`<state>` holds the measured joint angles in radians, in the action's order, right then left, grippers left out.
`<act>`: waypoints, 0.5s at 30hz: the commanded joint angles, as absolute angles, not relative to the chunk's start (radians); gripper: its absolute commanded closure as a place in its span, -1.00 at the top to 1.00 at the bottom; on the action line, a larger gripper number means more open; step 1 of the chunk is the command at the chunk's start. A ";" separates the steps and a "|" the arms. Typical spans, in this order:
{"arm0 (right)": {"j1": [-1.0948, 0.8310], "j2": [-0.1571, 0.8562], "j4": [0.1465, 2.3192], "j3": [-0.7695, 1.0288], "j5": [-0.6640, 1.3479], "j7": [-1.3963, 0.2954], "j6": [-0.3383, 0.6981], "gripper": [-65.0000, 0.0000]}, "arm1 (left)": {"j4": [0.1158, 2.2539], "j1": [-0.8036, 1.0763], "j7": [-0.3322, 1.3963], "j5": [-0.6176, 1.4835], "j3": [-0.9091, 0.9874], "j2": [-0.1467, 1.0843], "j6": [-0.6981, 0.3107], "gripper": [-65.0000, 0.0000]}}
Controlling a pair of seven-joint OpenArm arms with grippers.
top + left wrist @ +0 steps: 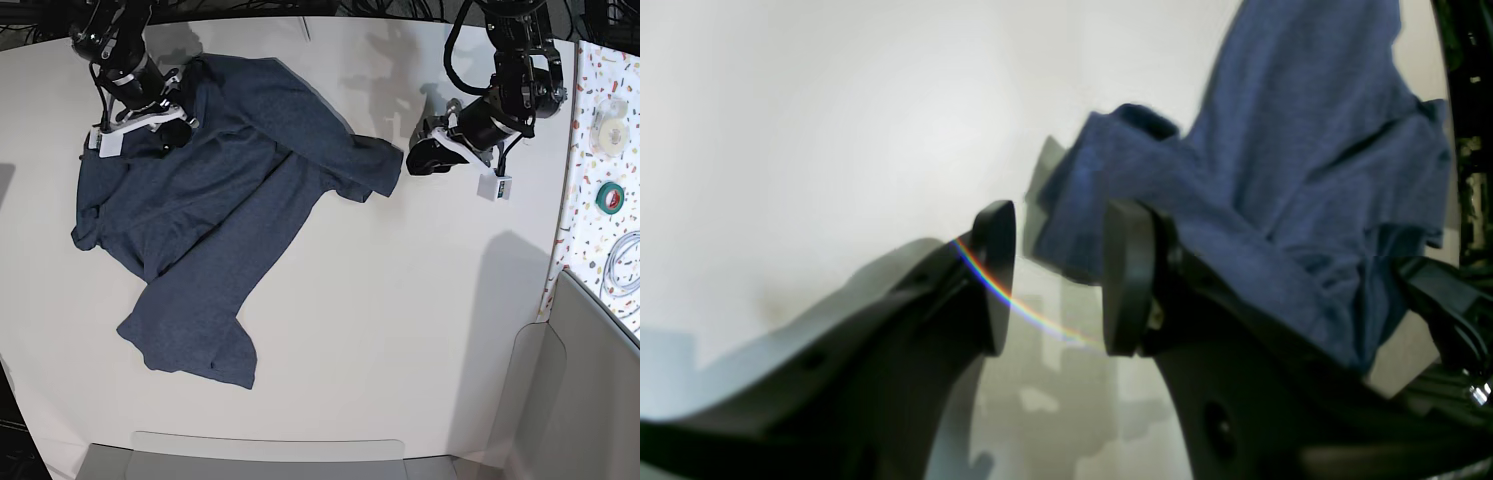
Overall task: Layout the t-shirt on the table in an organized manner, then fold the t-shirt properly
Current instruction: 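Move the left gripper onto the shirt's middle fold and grasp it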
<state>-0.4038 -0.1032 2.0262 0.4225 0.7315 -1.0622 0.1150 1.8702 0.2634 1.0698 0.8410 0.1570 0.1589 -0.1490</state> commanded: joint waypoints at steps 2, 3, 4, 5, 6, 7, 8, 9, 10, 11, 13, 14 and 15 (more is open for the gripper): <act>-0.403 -0.099 2.045 0.424 0.742 -1.047 0.124 -0.95 | 1.888 0.257 1.041 0.860 0.166 0.166 -0.156 -0.39; -0.401 -0.097 2.045 0.421 0.742 -1.047 0.124 -0.95 | 1.888 0.254 1.038 0.860 0.166 0.163 -0.156 -0.39; -0.401 -0.096 2.045 0.420 0.742 -1.047 0.124 -0.95 | 1.885 0.246 1.036 0.860 0.166 0.160 -0.156 -0.39; -0.401 -0.096 2.045 0.418 0.742 -1.047 0.124 -0.95 | 1.882 0.229 1.032 0.860 0.162 0.153 -0.156 -0.39; -0.401 -0.097 2.045 0.414 0.742 -1.047 0.124 -0.95 | 1.880 0.209 1.030 0.858 0.163 0.148 -0.156 -0.39; -0.401 -0.097 2.043 0.394 0.742 -1.047 0.124 -0.95 | 1.877 0.196 1.030 0.858 0.163 0.147 -0.156 -0.39; -0.401 -0.097 2.043 0.372 0.742 -1.047 0.124 -0.95 | 1.865 0.186 1.030 0.858 0.162 0.147 -0.156 -0.39; -0.400 -0.097 2.043 0.348 0.742 -1.046 0.124 -0.95 | 1.844 0.177 1.029 0.860 0.163 0.143 -0.156 -0.39; -0.400 -0.097 2.043 0.328 0.742 -1.046 0.124 -0.95 | 1.817 0.163 1.024 0.860 0.162 0.136 -0.156 -0.39; -0.398 -0.101 2.043 0.309 0.742 -1.046 0.124 -0.95 | 1.782 0.147 1.035 0.860 0.165 0.131 -0.156 -0.39; -0.389 -0.102 2.043 0.282 0.742 -1.046 0.124 -0.95 | 1.712 0.143 1.070 0.872 0.166 0.130 -0.157 -0.39; -0.384 -0.099 2.041 0.274 0.742 -1.046 0.124 -0.95 | 1.678 0.140 1.076 0.891 0.170 0.125 -0.157 -0.38; -0.384 -0.099 2.041 0.269 0.742 -1.046 0.124 -0.95 | 1.627 0.137 1.081 0.924 0.179 0.111 -0.159 -0.38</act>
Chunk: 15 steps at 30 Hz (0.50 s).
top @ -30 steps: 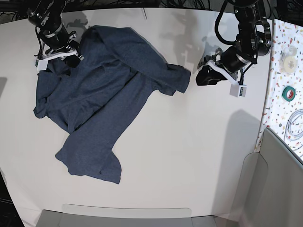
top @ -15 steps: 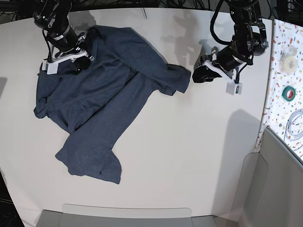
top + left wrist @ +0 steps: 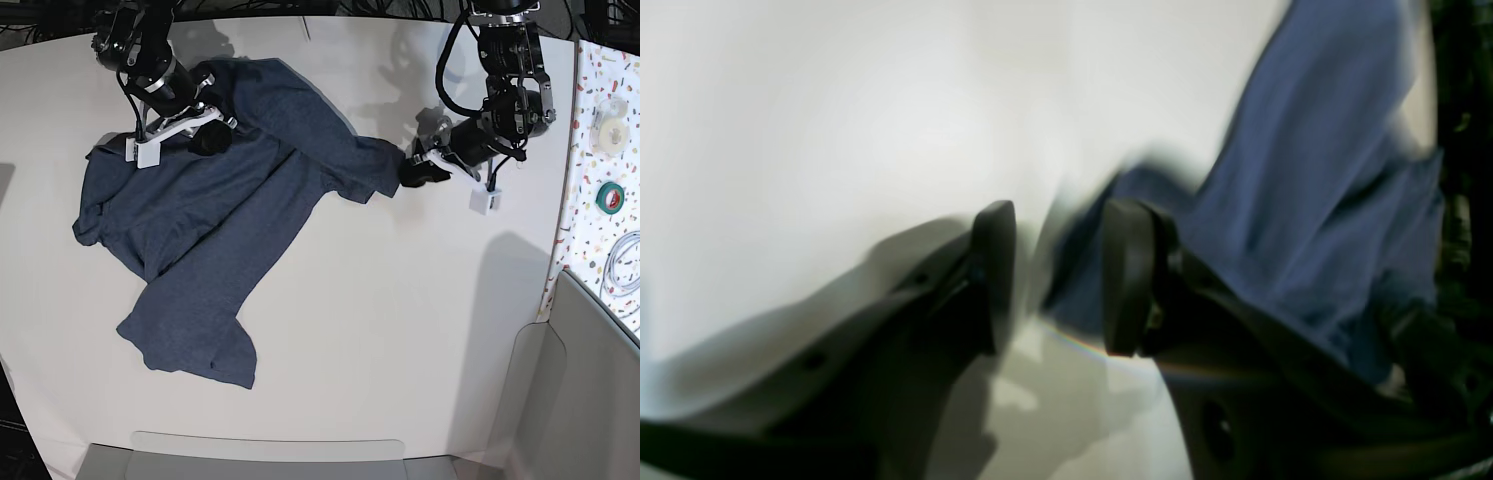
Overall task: Layout the t-shirt on the table in an organized manner, then fold the t-shirt properly
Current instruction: 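Move the left gripper onto the shirt's middle fold and grasp it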
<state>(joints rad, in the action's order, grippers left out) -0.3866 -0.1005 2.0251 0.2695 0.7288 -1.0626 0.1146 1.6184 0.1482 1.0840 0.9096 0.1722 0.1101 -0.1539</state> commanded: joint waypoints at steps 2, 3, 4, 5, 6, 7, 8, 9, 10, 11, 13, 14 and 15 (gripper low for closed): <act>-0.384 -0.099 2.041 0.268 0.742 -1.046 0.124 -0.95 | 1.524 0.136 1.110 1.017 0.186 0.104 -0.160 -0.38; -0.384 -0.099 2.041 0.268 0.742 -1.046 0.124 -0.95 | 1.469 0.125 1.122 1.075 0.186 0.104 -0.160 -0.38; -0.384 -0.099 2.041 0.268 0.742 -1.046 0.124 -0.95 | 1.428 0.107 1.135 1.130 0.186 0.104 -0.160 -0.38; -0.384 -0.097 2.041 0.266 0.742 -1.046 0.124 -0.95 | 1.386 0.087 1.145 1.182 0.186 0.104 -0.160 -0.38; -0.384 -0.097 2.041 0.259 0.742 -1.046 0.124 -0.95 | 1.346 0.070 1.152 1.237 0.186 0.104 -0.160 -0.38; -0.384 -0.096 2.041 0.254 0.742 -1.046 0.124 -0.95 | 1.313 0.058 1.161 1.285 0.186 0.105 -0.160 -0.37; -0.384 -0.096 2.041 0.249 0.742 -1.046 0.124 -0.95 | 1.293 0.051 1.161 1.314 0.186 0.107 -0.160 -0.34; -0.384 -0.096 2.043 0.248 0.742 -1.047 0.124 -0.95 | 1.287 0.048 1.161 1.336 0.186 0.107 -0.160 -0.29; -0.386 -0.096 2.043 0.248 0.742 -1.047 0.124 -0.95 | 1.296 0.048 1.161 1.342 0.180 0.107 -0.159 -0.24; -0.386 -0.096 2.043 0.248 0.742 -1.049 0.124 -0.95 | 1.316 0.045 1.161 1.337 0.177 0.107 -0.159 -0.20; -0.386 -0.094 2.043 0.246 0.742 -1.049 0.124 -0.95 | 1.374 0.045 1.161 1.337 0.176 0.107 -0.159 -0.15; -0.386 -0.091 2.043 0.242 0.742 -1.049 0.124 -0.95 | 1.415 0.045 1.161 1.331 0.176 0.107 -0.159 -0.15; -0.384 -0.081 2.043 0.231 0.742 -1.049 0.124 -0.95 | 1.455 0.047 1.161 1.320 0.174 0.107 -0.159 -0.15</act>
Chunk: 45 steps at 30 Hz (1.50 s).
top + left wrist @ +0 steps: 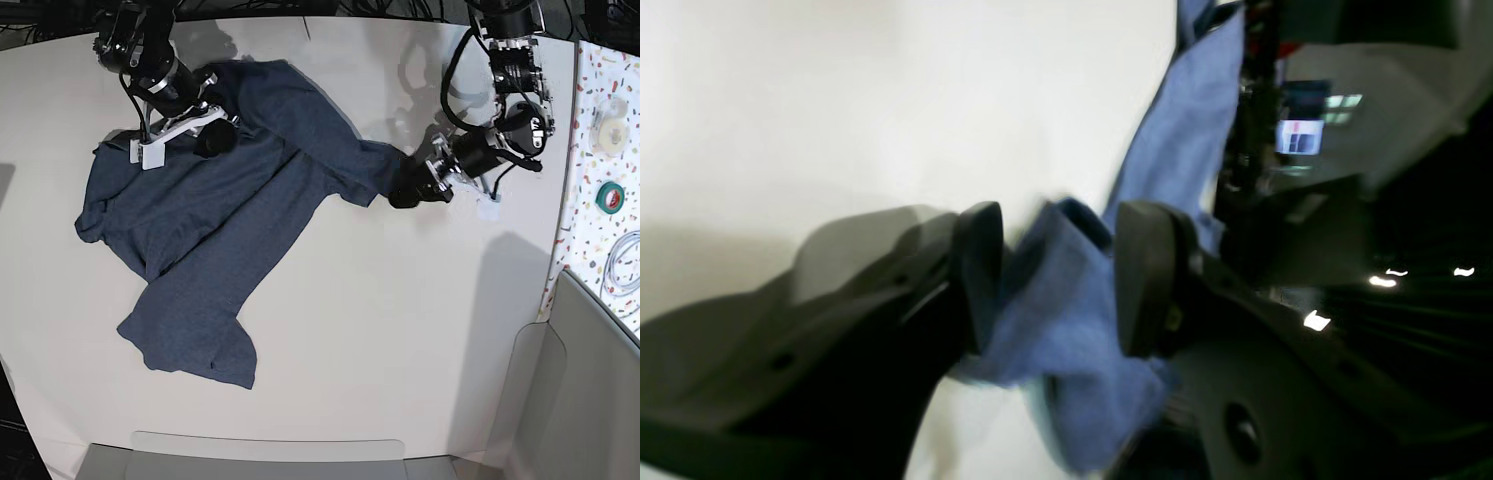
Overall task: Layout the t-shirt on the table in an organized manner, then fold the t-shirt properly
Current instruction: 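Move the left gripper onto the shirt's middle fold and grasp it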
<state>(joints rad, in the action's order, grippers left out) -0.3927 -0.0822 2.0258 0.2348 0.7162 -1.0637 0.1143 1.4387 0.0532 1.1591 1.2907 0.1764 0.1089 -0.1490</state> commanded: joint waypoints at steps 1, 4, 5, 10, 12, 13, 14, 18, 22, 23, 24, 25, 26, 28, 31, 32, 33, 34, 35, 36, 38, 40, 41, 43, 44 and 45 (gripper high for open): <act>-0.381 -0.073 2.043 0.217 0.742 -1.049 0.124 -0.95 | 1.498 0.048 1.161 1.307 0.174 0.107 -0.157 -0.15; -0.361 -0.053 2.043 0.177 0.742 -1.049 0.124 -0.95 | 1.639 0.050 1.167 1.224 0.162 0.107 -0.156 -0.15; -0.355 -0.050 2.043 0.166 0.742 -1.049 0.124 -0.95 | 1.692 0.050 1.178 1.184 0.140 0.107 -0.154 -0.15; -0.346 -0.033 2.043 0.140 0.743 -1.049 0.124 -0.95 | 1.879 0.051 1.178 0.990 0.021 0.105 -0.153 -0.14; -0.338 -0.033 2.043 0.139 0.743 -1.049 0.124 -0.95 | 1.903 0.050 1.178 0.934 -0.027 0.102 -0.153 -0.09; -0.337 -0.033 2.043 0.136 0.743 -1.050 0.124 -0.95 | 1.908 0.047 1.176 0.909 -0.054 0.102 -0.153 -0.04; -0.335 -0.033 2.043 0.128 0.743 -1.050 0.124 -0.95 | 1.908 0.045 1.176 0.895 -0.073 0.101 -0.153 0.02; -0.332 -0.018 2.043 0.117 0.743 -1.050 0.124 -0.95 | 1.906 0.045 1.181 0.881 -0.105 0.076 -0.153 0.29; -0.326 -0.015 2.043 0.113 0.743 -1.050 0.124 -0.95 | 1.908 0.045 1.188 0.891 -0.143 0.074 -0.153 0.44; -0.326 -0.015 2.043 0.113 0.745 -1.050 0.125 -0.95 | 1.906 0.044 1.188 0.891 -0.154 0.077 -0.153 0.46; -0.326 -0.015 2.043 0.113 0.748 -1.050 0.125 -0.95 | 1.906 0.044 1.188 0.891 -0.156 0.079 -0.153 0.46; -0.328 -0.013 2.043 0.113 0.759 -1.050 0.125 -0.95 | 1.906 0.044 1.188 0.891 -0.156 0.079 -0.154 0.46; -0.328 -0.012 2.043 0.113 0.773 -1.050 0.125 -0.95 | 1.908 0.044 1.188 0.891 -0.156 0.079 -0.154 0.46; -0.326 0.001 2.043 0.113 0.791 -1.049 0.125 -0.95 | 1.910 0.044 1.188 0.891 -0.154 0.079 -0.154 0.46; -0.326 0.005 2.041 0.113 0.800 -1.049 0.125 -0.95 | 1.911 0.044 1.188 0.892 -0.153 0.074 -0.154 0.46; -0.326 0.005 2.041 0.113 0.800 -1.049 0.125 -0.95 | 1.911 0.044 1.188 0.892 -0.154 0.074 -0.154 0.46; -0.326 0.005 2.041 0.113 0.800 -1.049 0.125 -0.95 | 1.911 0.042 1.184 0.892 -0.156 0.073 -0.154 0.46; -0.325 0.007 2.041 0.113 0.802 -1.049 0.125 -0.95 | 1.911 0.041 1.182 0.892 -0.156 0.073 -0.154 0.46; -0.321 0.007 2.041 0.111 0.803 -1.049 0.125 -0.95 | 1.911 0.035 1.182 0.898 -0.157 0.073 -0.154 0.46; -0.321 0.007 2.041 0.111 0.803 -1.049 0.125 -0.95 | 1.911 0.022 1.185 0.912 -0.159 0.073 -0.154 0.46; -0.323 0.008 2.041 0.110 0.805 -1.050 0.127 -0.95 | 1.906 0.007 1.187 0.943 -0.159 0.073 -0.154 0.46; -0.323 0.010 2.041 0.107 0.805 -1.050 0.162 -0.95 | 1.906 -0.002 1.187 0.958 -0.160 0.073 -0.154 0.46; -0.323 0.012 2.041 0.094 0.805 -1.050 0.199 -0.95 | 1.906 -0.008 1.187 0.964 -0.160 0.073 -0.154 0.46; -0.321 0.021 2.041 0.074 0.800 -1.050 0.263 -0.95 | 1.905 -0.025 1.188 0.964 -0.162 0.073 -0.154 0.46; -0.321 0.027 2.040 0.068 0.800 -1.050 0.294 -0.95 | 1.905 -0.031 1.188 0.964 -0.163 0.073 -0.154 0.46; -0.321 0.030 2.040 0.067 0.799 -1.050 0.309 -0.95 | 1.905 -0.035 1.188 0.963 -0.174 0.074 -0.154 0.46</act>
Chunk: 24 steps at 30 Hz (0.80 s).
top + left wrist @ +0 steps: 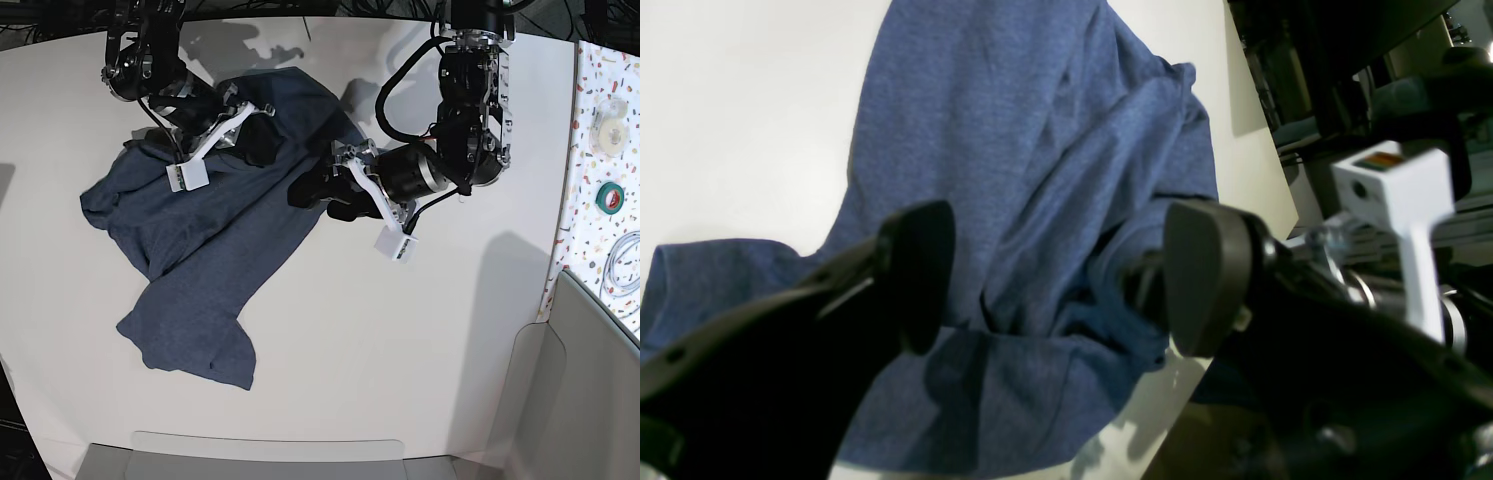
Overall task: Layout the t-shirt on the table in an organized manner, then fold the t-shirt properly
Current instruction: 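Move the left gripper onto the shirt's middle fold and grasp it, then hold the shirt with both grippers and pull the fold toward the left arm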
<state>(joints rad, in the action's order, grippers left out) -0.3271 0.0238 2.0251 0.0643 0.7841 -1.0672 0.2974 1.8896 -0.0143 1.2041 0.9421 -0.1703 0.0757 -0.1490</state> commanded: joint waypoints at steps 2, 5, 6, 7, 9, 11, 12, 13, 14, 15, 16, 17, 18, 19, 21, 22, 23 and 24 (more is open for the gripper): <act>-0.321 0.033 2.038 0.051 0.799 -1.050 0.325 -0.95 | 1.905 -0.035 1.188 0.963 -0.213 0.081 -0.154 0.46; -0.326 0.035 2.038 0.039 0.797 -1.050 0.325 -0.95 | 1.905 -0.035 1.188 0.963 -0.254 0.081 -0.154 0.46; -0.328 0.035 2.038 0.039 0.797 -1.050 0.325 -0.95 | 1.905 -0.035 1.188 0.963 -0.257 0.081 -0.154 0.46; -0.329 0.035 2.038 0.038 0.797 -1.050 0.325 -0.95 | 1.905 -0.035 1.188 0.963 -0.260 0.081 -0.154 0.46; -0.331 0.035 2.038 0.036 0.797 -1.050 0.325 -0.95 | 1.910 -0.031 1.188 0.963 -0.255 0.082 -0.154 0.46; -0.334 0.042 2.038 0.038 0.797 -1.052 0.325 -0.95 | 1.913 -0.027 1.188 0.963 -0.254 0.082 -0.154 0.46; -0.337 0.056 2.038 0.033 0.797 -1.052 0.325 -0.95 | 1.917 -0.027 1.188 0.963 -0.254 0.082 -0.154 0.46; -0.337 0.065 2.038 0.031 0.797 -1.052 0.325 -0.95 | 1.920 -0.027 1.188 0.963 -0.254 0.082 -0.154 0.46; -0.337 0.068 2.038 0.028 0.799 -1.052 0.325 -0.95 | 1.925 -0.027 1.188 0.963 -0.254 0.082 -0.154 0.46; -0.337 0.070 2.038 0.019 0.799 -1.052 0.325 -0.95 | 1.925 -0.027 1.188 0.963 -0.254 0.082 -0.154 0.46; -0.337 0.070 2.038 0.008 0.799 -1.052 0.325 -0.95 | 1.928 -0.027 1.188 0.963 -0.252 0.082 -0.154 0.46; -0.337 0.070 2.038 0.001 0.799 -1.052 0.325 -0.95 | 1.933 -0.025 1.188 0.963 -0.251 0.082 -0.154 0.46; -0.337 0.071 2.038 -0.002 0.799 -1.052 0.325 -0.96 | 1.937 -0.025 1.188 0.963 -0.251 0.082 -0.154 0.46; -0.338 0.071 2.038 -0.005 0.799 -1.052 0.325 -0.96 | 1.942 -0.025 1.188 0.963 -0.251 0.082 -0.154 0.46; -0.346 0.076 2.038 -0.005 0.799 -1.052 0.325 -0.96 | 1.943 -0.015 1.188 0.963 -0.234 0.082 -0.154 0.46; -0.348 0.082 2.038 -0.005 0.802 -1.052 0.326 -0.96 | 1.943 -0.002 1.188 0.963 -0.216 0.077 -0.154 0.46; -0.348 0.085 2.038 -0.005 0.803 -1.052 0.328 -0.96 | 1.943 0.010 1.188 0.963 -0.194 0.074 -0.154 0.46; -0.348 0.085 2.038 -0.005 0.803 -1.052 0.328 -0.96 | 1.943 0.016 1.188 0.963 -0.180 0.074 -0.154 0.46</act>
